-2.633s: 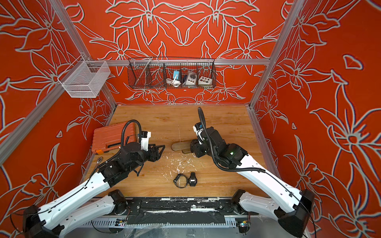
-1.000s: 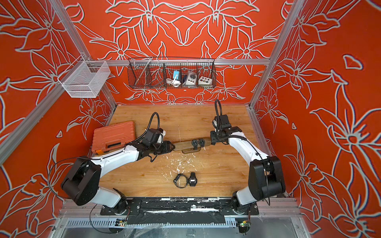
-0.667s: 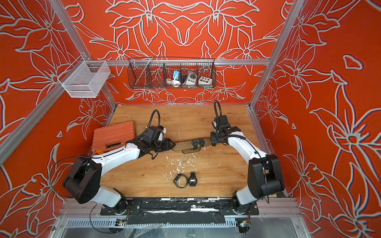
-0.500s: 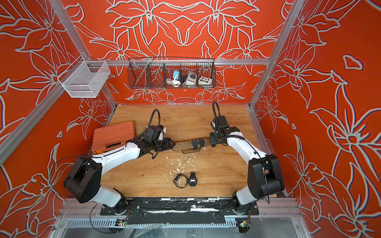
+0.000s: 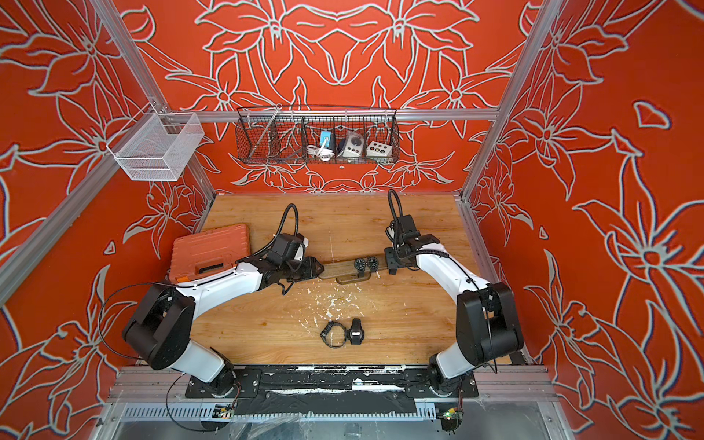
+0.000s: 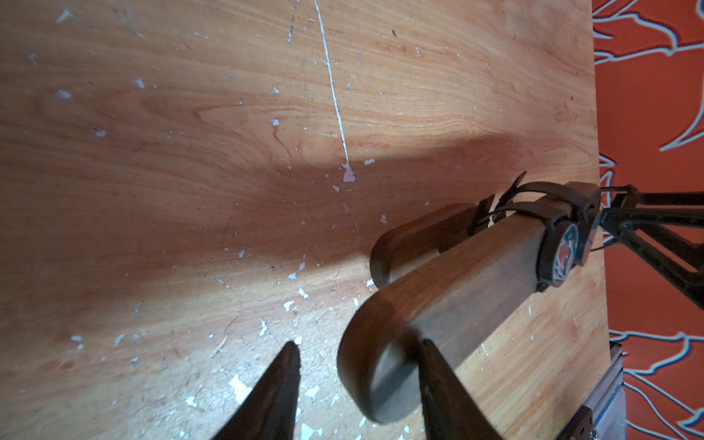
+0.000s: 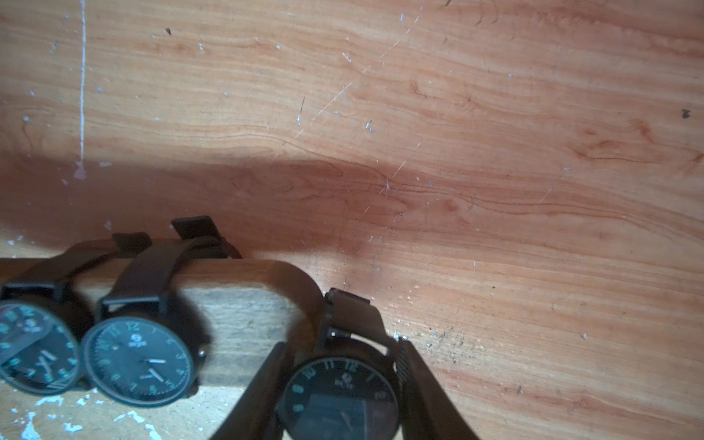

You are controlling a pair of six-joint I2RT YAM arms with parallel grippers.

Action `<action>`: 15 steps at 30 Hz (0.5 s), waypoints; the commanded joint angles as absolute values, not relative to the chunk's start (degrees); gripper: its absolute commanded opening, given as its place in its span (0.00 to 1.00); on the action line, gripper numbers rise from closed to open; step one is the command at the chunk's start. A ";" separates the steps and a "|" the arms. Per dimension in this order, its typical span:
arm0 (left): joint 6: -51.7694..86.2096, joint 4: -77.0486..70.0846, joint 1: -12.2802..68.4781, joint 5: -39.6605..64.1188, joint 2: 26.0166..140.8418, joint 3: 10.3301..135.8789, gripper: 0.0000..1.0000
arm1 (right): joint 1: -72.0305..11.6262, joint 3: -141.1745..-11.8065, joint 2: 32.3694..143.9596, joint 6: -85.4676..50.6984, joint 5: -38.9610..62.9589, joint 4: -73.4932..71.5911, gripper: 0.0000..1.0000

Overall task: Place watch on stand
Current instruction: Place the watch on the stand.

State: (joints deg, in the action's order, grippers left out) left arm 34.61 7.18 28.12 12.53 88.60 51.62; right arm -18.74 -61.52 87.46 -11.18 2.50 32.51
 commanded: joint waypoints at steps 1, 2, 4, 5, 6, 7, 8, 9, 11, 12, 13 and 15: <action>33.69 7.49 27.86 11.81 89.97 53.00 0.48 | -19.85 -62.66 87.80 -9.69 2.23 33.62 0.38; 33.66 7.68 27.86 11.79 90.13 53.28 0.47 | -20.02 -62.82 87.61 -9.62 2.41 33.62 0.38; 33.22 7.90 27.86 11.69 90.50 53.60 0.47 | -20.35 -62.85 87.19 -9.58 2.93 33.50 0.38; 32.98 8.23 27.86 11.38 90.61 53.85 0.47 | -20.55 -62.93 87.03 -9.65 3.04 33.38 0.39; 32.86 8.45 27.86 11.12 90.67 54.18 0.46 | -20.65 -63.06 87.03 -9.55 3.10 33.30 0.39; 32.68 8.48 27.86 11.01 90.90 54.40 0.46 | -20.82 -63.24 87.16 -9.40 2.98 33.38 0.39; 32.50 8.46 27.86 11.01 91.15 54.69 0.45 | -20.83 -63.50 87.39 -9.32 2.74 33.44 0.39; 32.40 8.51 27.86 11.06 91.37 54.96 0.45 | -20.83 -63.63 87.60 -9.27 2.44 33.40 0.39; 32.33 8.46 27.86 11.11 92.34 55.73 0.42 | -20.83 -64.23 88.14 -9.30 1.76 33.61 0.39; 32.26 8.46 27.86 11.31 92.81 56.07 0.42 | -20.83 -64.40 88.20 -9.29 1.67 33.60 0.39; 32.23 8.54 27.86 11.46 93.35 56.47 0.40 | -20.83 -64.42 88.16 -9.25 1.56 33.36 0.39; 32.13 8.65 27.86 11.68 94.30 57.14 0.39 | -20.83 -64.42 88.06 -9.33 1.53 33.05 0.39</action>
